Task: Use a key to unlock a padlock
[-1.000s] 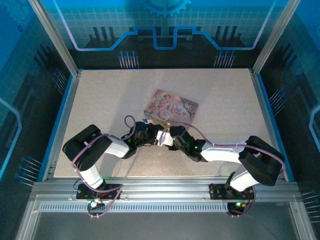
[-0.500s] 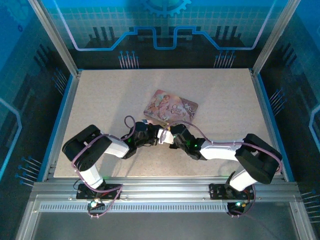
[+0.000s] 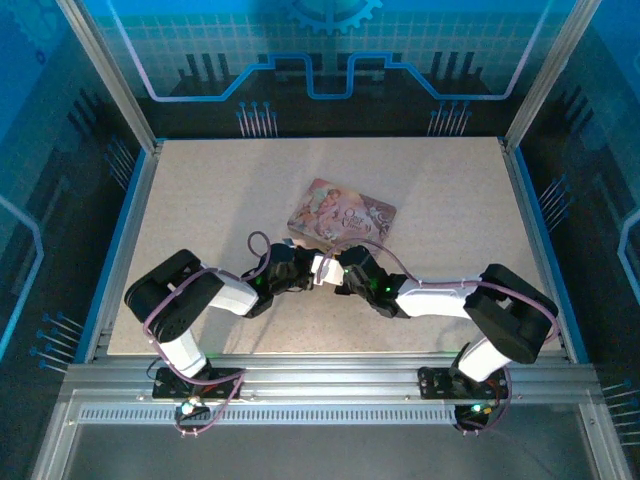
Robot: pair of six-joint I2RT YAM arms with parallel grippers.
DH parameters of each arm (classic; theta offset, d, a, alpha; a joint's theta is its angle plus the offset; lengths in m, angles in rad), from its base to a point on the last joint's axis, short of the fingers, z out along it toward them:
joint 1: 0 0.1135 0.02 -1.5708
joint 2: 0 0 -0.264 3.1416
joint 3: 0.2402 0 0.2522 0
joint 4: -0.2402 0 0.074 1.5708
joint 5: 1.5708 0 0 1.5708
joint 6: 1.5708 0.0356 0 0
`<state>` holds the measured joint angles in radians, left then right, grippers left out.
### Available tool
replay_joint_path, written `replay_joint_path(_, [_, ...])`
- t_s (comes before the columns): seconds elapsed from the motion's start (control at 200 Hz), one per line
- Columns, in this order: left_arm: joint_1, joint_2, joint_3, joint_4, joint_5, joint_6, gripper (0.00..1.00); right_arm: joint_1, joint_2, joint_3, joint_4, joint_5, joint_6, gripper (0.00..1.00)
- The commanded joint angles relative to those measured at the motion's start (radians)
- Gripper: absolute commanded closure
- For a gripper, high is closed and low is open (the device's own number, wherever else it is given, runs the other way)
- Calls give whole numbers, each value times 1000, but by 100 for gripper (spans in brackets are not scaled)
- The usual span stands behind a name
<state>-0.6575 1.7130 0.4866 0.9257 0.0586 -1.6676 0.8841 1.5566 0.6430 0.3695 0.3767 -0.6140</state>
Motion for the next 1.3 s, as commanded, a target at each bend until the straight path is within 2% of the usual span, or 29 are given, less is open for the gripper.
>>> replay_joint_path(0.0, [-4,-29,-10,56,11,-5,100,-19,10,18,46,9,22,96])
replay_joint_path(0.09, [-5,-29,-13,61,10,-7,100,-20,8,16,51,21,28,100])
replay_joint_path(0.34, [-5,-30,-13,62,10,-9,100,-21,0,26,32,37,57,100])
replay_joint_path(0.54, [-4,-33,-16,61,10,-6,100,-22,-29,47,-27,42,138,100])
replay_joint_path(0.71, [-5,-33,-17,56,9,-4,100,-22,-43,71,-92,4,328,100])
replay_joint_path(0.895, [-8,-35,-16,44,9,0,100,-22,-40,62,-88,-36,512,100])
replay_joint_path(1.291, [-15,-21,-17,40,6,6,100,-52,-24,24,-37,-233,916,100])
